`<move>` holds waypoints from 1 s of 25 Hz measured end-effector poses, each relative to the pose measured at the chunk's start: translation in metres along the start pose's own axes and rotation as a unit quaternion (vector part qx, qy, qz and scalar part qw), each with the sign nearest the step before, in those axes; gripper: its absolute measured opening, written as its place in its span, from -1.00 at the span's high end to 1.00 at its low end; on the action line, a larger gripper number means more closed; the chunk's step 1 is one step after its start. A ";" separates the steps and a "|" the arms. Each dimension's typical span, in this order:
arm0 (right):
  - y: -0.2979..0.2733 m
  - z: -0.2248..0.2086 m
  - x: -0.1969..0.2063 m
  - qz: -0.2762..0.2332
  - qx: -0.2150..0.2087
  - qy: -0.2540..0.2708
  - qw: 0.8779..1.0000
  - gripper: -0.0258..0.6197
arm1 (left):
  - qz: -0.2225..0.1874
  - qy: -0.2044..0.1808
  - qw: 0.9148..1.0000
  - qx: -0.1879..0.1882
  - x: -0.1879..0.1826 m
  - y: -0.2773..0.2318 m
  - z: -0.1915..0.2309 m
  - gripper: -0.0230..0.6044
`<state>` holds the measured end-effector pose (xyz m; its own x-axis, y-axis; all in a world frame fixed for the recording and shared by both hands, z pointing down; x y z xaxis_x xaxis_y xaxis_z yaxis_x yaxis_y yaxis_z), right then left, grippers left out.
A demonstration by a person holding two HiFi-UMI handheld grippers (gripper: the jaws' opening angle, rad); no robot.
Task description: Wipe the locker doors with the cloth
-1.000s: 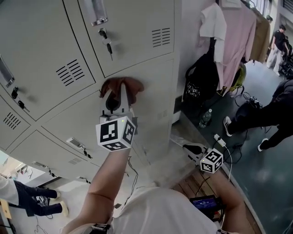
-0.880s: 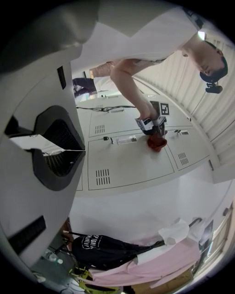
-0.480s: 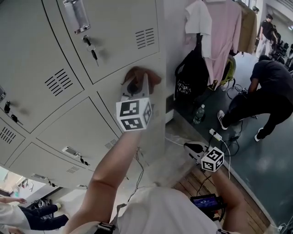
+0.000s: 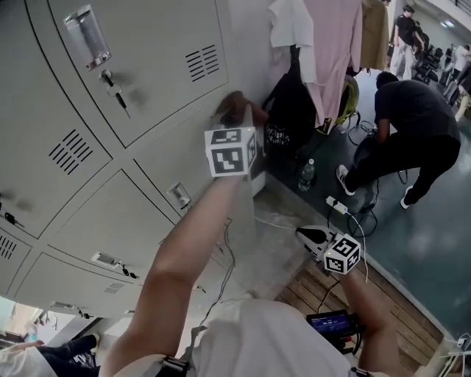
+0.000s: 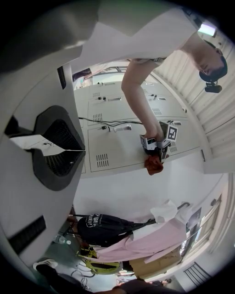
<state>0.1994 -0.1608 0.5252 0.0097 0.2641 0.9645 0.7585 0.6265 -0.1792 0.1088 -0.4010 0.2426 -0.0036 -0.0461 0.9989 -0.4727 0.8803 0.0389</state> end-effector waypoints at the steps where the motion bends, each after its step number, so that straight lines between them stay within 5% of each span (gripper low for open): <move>1: 0.002 0.000 0.001 -0.001 0.002 -0.002 1.000 0.87 | 0.006 -0.007 1.000 0.000 0.009 -0.002 -0.003 0.79; 8: 0.011 0.002 0.007 0.002 0.010 -0.010 1.000 0.87 | 0.066 -0.045 0.997 -0.010 0.108 0.007 -0.002 0.79; 12: 0.009 0.007 0.005 0.005 0.000 -0.005 1.000 0.87 | 0.086 -0.026 0.996 0.016 0.150 0.021 0.000 0.79; 19: -0.004 0.013 -0.014 -0.004 -0.042 0.009 0.999 0.87 | 0.054 -0.029 0.997 0.054 0.165 0.094 0.002 0.79; 25: -0.005 0.032 -0.021 -0.037 -0.092 -0.022 0.995 0.87 | 0.065 -0.030 0.997 0.028 0.201 0.201 0.000 0.79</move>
<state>0.1742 -0.1460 0.4997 -0.0763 0.2573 0.9633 0.8624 0.5019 -0.0658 0.0129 -0.2336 0.4509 -0.1201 0.0359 0.9921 -0.5138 0.8529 -0.0931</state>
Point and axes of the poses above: the fingertips, and each gripper's own axes: y backward along the fingers, z to its left, x out of its underside, the point moved 1 cm from there along y, backward along the fingers, and after that the axes turned 8 degrees about -x, right-handed, at the moved point
